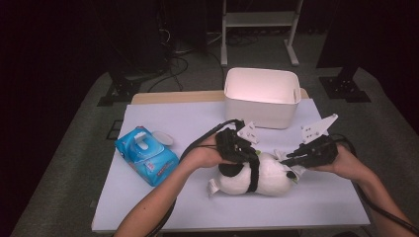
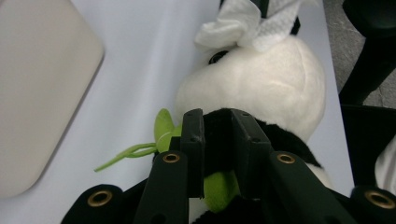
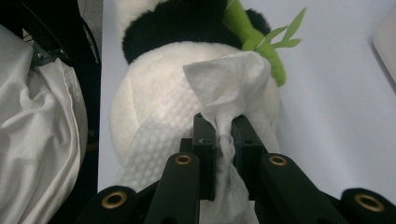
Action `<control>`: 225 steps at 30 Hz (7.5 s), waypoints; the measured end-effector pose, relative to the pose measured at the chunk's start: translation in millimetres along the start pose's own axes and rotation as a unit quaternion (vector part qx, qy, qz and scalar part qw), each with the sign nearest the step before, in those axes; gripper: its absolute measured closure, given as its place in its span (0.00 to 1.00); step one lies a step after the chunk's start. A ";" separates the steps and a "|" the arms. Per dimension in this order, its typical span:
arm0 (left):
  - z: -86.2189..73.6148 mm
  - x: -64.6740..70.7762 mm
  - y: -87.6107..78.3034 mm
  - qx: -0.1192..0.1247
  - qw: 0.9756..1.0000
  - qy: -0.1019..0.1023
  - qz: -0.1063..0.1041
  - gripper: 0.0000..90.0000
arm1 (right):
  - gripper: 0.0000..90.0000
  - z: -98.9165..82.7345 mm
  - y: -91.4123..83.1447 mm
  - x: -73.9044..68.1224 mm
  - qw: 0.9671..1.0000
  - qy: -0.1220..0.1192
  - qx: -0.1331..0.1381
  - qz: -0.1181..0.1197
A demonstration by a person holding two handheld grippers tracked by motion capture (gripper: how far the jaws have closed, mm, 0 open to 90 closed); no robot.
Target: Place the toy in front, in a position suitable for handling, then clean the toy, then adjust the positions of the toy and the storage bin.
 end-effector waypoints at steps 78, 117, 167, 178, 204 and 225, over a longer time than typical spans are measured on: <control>-13.3 32.8 19.4 -0.009 0.998 -0.011 -0.053 0.70 | 0.83 -115.1 -5.4 -6.9 0.991 0.114 -0.039 -0.052; -62.4 10.4 -26.3 0.027 0.996 -0.080 -0.008 0.47 | 0.47 -70.6 -21.6 15.5 0.990 0.115 -0.014 -0.081; -149.1 9.8 -58.4 0.028 0.985 -0.152 0.082 0.20 | 0.34 54.9 11.1 73.6 0.997 0.010 -0.030 -0.067; -154.8 9.3 -66.0 0.034 0.983 -0.157 0.089 0.19 | 0.33 71.0 20.2 80.8 0.997 -0.002 -0.039 -0.067; -166.9 5.8 -76.9 0.037 0.980 -0.170 0.097 0.17 | 0.29 110.1 15.3 120.9 0.994 -0.018 -0.070 -0.081; -168.6 4.9 -81.5 0.044 0.978 -0.177 0.099 0.17 | 0.28 114.7 18.2 151.6 0.991 -0.011 -0.097 -0.088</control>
Point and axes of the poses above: each handheld gripper's, and its own axes: y roughly forward along the jaws, z roughly out of its top, x roughly to its right, the point moved 4 cm from there along y, roughly forward along the jaws, and after that the axes turned 2 degrees about -y, right-handed, at the moved point
